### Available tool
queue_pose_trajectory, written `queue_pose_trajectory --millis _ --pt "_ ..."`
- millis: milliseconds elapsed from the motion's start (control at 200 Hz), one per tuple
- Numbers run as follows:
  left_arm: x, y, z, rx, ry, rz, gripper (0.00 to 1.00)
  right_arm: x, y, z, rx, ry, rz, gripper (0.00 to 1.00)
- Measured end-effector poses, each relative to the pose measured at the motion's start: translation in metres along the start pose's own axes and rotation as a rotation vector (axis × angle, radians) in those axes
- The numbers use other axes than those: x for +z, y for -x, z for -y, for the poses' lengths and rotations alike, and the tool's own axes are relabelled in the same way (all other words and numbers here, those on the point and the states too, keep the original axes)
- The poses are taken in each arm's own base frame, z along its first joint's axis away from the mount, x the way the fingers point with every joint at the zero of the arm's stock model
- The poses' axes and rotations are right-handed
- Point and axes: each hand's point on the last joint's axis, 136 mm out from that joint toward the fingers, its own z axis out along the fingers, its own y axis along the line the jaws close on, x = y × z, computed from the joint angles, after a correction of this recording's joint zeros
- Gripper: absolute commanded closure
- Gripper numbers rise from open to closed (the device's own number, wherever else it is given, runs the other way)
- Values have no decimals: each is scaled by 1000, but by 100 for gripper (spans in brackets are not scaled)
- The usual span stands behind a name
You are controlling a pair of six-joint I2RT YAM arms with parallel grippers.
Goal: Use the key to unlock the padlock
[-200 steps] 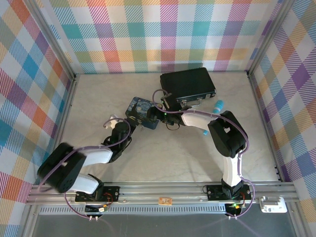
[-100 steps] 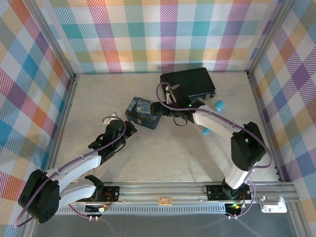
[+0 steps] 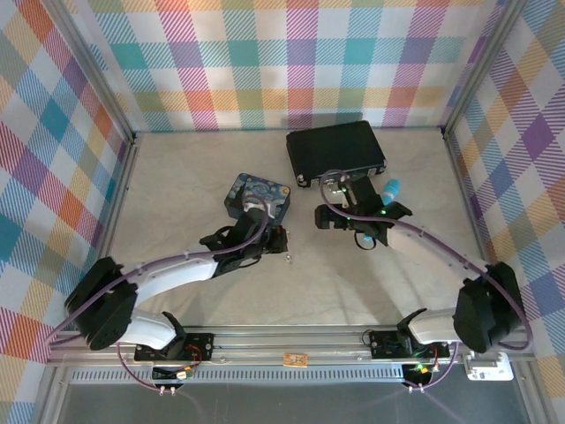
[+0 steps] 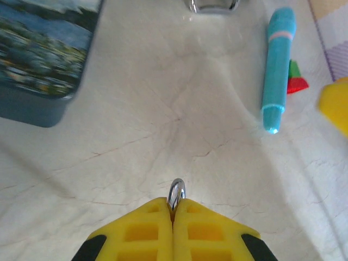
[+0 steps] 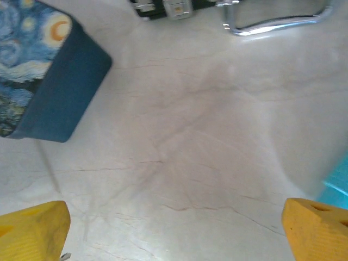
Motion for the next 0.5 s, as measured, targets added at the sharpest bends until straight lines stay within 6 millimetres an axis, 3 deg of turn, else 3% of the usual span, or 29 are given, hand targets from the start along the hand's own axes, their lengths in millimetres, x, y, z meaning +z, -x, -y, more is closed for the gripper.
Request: queue_pose_trajectory --millis 225,260,500 --pt "42 -17 -6 23 42 -81 100 -6 -6 38 73 -58 18 1" --pt "45 -19 -8 23 46 -86 96 -6 -7 42 81 -65 20 1" --pt "50 -20 -13 18 71 -84 34 -4 -10 59 103 -91 25 1"
